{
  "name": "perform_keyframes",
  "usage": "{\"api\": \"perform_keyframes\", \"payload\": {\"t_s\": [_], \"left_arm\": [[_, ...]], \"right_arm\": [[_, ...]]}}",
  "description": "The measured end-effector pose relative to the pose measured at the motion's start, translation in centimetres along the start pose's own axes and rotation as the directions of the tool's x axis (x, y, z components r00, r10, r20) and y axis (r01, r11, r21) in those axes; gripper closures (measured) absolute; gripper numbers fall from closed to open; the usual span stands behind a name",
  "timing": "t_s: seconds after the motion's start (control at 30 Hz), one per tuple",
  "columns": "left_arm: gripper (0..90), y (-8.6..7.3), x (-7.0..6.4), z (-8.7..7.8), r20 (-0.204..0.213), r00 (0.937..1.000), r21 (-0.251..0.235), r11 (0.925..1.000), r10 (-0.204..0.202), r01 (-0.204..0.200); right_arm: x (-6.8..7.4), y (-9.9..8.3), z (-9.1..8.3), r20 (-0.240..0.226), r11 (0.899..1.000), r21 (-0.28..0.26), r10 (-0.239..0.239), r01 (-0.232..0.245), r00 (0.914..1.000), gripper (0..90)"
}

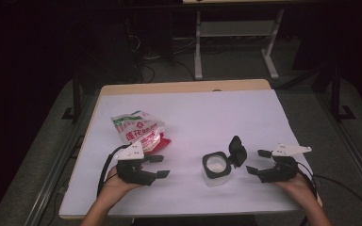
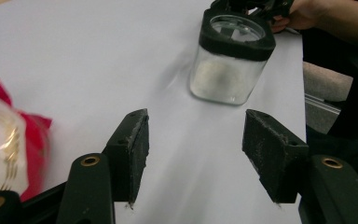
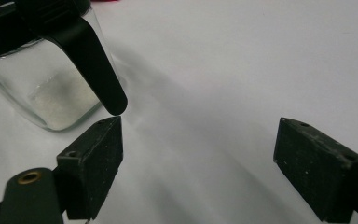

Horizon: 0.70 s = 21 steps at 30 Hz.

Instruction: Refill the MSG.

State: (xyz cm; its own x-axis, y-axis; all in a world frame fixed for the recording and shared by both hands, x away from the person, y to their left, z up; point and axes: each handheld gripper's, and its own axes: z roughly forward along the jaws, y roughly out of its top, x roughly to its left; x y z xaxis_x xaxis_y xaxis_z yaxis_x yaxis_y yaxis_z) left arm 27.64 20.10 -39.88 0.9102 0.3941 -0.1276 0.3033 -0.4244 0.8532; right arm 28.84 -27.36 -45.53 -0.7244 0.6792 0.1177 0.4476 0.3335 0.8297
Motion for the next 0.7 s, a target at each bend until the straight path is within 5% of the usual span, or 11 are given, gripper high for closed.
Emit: {"api": "perform_keyframes", "payload": {"t_s": [0.33, 0.7], "left_arm": [[41.1, -2.3, 0.3, -2.0, -0.043, 0.9982, 0.014, 0.9991, -0.041, 0.041], [41.9, -4.4, 1.3, -5.3, -0.136, 0.9875, 0.015, 0.9965, -0.08, 0.083]], "right_arm": [[0.0, 0.0, 0.0, 0.0, 1.0, 0.001, 0.002, -0.002, 1.0, 15.2], [0.1, 0.0, 0.0, 0.0, 1.0, 0.005, -0.001, 0.001, 1.0, 15.2]]}}
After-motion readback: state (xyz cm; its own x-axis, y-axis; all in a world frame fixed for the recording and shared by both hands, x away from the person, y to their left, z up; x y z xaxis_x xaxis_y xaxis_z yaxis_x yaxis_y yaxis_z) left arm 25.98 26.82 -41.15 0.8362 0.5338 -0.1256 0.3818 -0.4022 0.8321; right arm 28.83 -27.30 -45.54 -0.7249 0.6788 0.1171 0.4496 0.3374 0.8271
